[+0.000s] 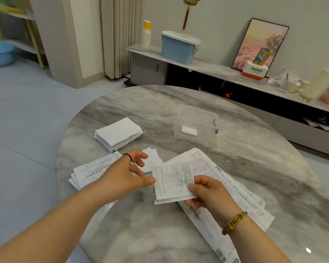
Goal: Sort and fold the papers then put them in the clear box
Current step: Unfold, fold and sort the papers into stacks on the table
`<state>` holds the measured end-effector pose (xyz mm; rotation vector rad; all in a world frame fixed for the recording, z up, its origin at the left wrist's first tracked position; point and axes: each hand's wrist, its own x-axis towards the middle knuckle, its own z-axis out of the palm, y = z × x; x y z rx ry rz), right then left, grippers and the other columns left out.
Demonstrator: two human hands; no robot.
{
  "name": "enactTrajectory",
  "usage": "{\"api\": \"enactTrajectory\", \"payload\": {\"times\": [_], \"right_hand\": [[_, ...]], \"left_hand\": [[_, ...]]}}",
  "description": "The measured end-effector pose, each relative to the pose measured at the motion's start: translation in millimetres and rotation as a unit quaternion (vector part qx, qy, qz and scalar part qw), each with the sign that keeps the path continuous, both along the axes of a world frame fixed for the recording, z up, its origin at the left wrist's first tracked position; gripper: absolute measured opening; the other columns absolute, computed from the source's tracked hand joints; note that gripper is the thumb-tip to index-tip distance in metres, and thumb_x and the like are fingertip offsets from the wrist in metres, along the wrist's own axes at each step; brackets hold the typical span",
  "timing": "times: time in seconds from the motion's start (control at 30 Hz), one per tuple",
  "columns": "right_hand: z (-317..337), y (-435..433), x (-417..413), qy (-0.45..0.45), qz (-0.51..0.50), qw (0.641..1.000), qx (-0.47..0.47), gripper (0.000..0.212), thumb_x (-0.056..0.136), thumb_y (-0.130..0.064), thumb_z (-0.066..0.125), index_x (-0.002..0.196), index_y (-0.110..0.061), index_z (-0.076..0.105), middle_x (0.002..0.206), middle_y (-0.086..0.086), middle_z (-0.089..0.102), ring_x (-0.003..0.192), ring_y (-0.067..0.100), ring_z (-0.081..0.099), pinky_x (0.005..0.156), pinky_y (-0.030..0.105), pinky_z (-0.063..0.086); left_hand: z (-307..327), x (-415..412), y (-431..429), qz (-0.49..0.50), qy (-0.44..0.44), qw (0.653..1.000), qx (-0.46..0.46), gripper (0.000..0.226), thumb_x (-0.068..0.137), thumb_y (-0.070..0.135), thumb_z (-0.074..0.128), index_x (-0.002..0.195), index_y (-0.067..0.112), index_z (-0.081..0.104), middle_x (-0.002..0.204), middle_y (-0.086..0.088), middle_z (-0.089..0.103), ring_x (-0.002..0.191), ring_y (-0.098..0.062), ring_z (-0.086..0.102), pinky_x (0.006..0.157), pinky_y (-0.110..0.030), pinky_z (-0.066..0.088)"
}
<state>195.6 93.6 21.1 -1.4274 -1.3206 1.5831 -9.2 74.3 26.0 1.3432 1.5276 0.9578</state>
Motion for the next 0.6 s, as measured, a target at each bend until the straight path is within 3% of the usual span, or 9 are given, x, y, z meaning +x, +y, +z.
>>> {"api": "enactTrajectory", "payload": {"times": [0.07,0.13,0.23,0.4,0.5,0.6], "right_hand": [[-0.2,1.8,-8.0,-0.013,-0.005,1.000,0.003,0.020,0.090,0.004,0.047,0.079,-0.006,0.062,0.061,0.002,0.068,0.038,0.007,0.055,0.036,0.016,0.039],[0.1,5.2,-17.3,-0.031,-0.010,0.999,0.011,0.022,0.090,0.002,0.048,0.078,-0.009,0.063,0.064,0.001,0.066,0.035,0.005,0.050,0.035,0.014,0.035],[3.2,13.7,-40.9,-0.058,0.006,0.998,0.028,0.025,0.090,0.001,0.048,0.075,-0.012,0.062,0.063,0.000,0.061,0.034,0.002,0.043,0.036,0.012,0.029],[10.6,28.4,-92.9,-0.067,0.053,0.994,0.070,0.021,0.088,0.002,0.048,0.076,-0.010,0.060,0.060,0.000,0.055,0.033,0.000,0.036,0.037,0.008,0.029],[9.6,36.4,-122.0,-0.078,0.088,0.989,0.085,0.020,0.088,0.002,0.047,0.084,-0.009,0.063,0.048,-0.014,0.055,0.033,-0.004,0.042,0.038,0.005,0.030],[5.0,41.1,-143.6,-0.106,0.123,0.982,0.094,0.023,0.089,0.002,0.046,0.101,0.001,0.066,0.066,-0.011,0.056,0.042,-0.007,0.050,0.042,0.002,0.034]], "left_hand": [[1.1,-23.1,-5.1,0.016,0.078,0.997,0.012,0.053,0.068,0.016,0.079,0.098,0.040,0.043,0.102,0.011,0.047,0.091,-0.004,0.051,0.072,-0.013,0.039],[1.3,-47.0,-9.9,0.030,0.159,0.987,0.002,0.072,0.066,0.019,0.080,0.122,0.037,0.039,0.121,0.008,0.041,0.114,-0.010,0.042,0.089,-0.017,0.034],[-2.3,-81.3,-15.7,0.027,0.216,0.975,-0.048,0.101,0.063,0.023,0.082,0.143,0.030,0.020,0.145,0.003,0.028,0.136,-0.015,0.025,0.108,-0.027,0.027],[-18.6,-108.6,-19.8,-0.004,0.232,0.964,-0.133,0.120,0.060,0.029,0.084,0.147,0.028,0.000,0.152,-0.002,0.021,0.140,-0.018,0.022,0.112,-0.029,0.027],[-23.7,-115.7,-19.2,-0.014,0.227,0.962,-0.152,0.124,0.060,0.027,0.084,0.146,0.029,-0.005,0.151,-0.003,0.022,0.138,-0.018,0.027,0.110,-0.028,0.030],[-22.6,-120.5,-17.7,-0.026,0.214,0.963,-0.163,0.125,0.062,0.024,0.083,0.145,0.030,-0.010,0.150,-0.001,0.025,0.136,-0.017,0.031,0.108,-0.026,0.032]]}}
